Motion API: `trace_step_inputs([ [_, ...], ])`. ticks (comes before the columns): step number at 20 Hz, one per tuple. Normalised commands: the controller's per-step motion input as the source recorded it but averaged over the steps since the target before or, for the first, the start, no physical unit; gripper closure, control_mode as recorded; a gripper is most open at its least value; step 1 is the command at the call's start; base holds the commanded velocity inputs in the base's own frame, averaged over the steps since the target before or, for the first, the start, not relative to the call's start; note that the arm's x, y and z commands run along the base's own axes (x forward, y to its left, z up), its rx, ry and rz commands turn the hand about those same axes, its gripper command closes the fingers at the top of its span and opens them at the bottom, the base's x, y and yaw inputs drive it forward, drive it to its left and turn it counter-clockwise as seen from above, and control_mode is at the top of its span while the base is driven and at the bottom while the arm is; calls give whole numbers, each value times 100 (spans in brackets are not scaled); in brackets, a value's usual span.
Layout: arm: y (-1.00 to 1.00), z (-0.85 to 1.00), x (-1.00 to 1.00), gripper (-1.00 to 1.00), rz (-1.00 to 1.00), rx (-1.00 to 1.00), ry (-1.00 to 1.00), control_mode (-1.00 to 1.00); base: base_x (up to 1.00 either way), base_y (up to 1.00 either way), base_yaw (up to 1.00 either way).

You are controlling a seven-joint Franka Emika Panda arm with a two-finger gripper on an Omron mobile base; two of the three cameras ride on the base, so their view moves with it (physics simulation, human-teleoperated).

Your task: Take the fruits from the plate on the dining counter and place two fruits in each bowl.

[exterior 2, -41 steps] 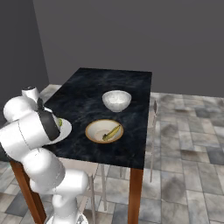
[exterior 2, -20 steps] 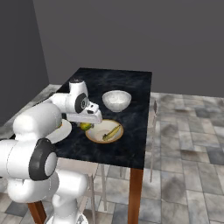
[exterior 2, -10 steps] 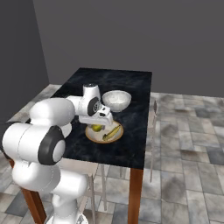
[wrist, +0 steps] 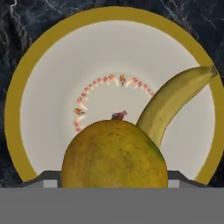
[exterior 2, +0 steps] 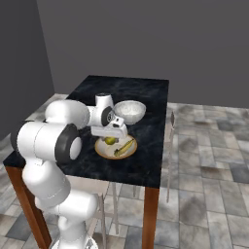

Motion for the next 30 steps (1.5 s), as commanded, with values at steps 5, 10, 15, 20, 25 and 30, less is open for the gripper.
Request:
trace_step_inputs([
  [5, 0, -29, 13, 100, 0, -2, 8, -100, 0, 0, 0],
  [10, 0, -28, 9, 100, 0, 0, 5, -100, 0, 0, 0],
  [15, 0, -20, 8, 100, 0, -1, 2, -100, 0, 0, 0],
  [20, 0, -9, 5, 100, 0, 0, 0, -100, 0, 0, 0],
  [25, 0, 0, 0, 100, 0, 0, 0, -100, 0, 0, 0],
  [30, 0, 0, 0, -100, 0, 0, 0, -100, 0, 0, 0],
])
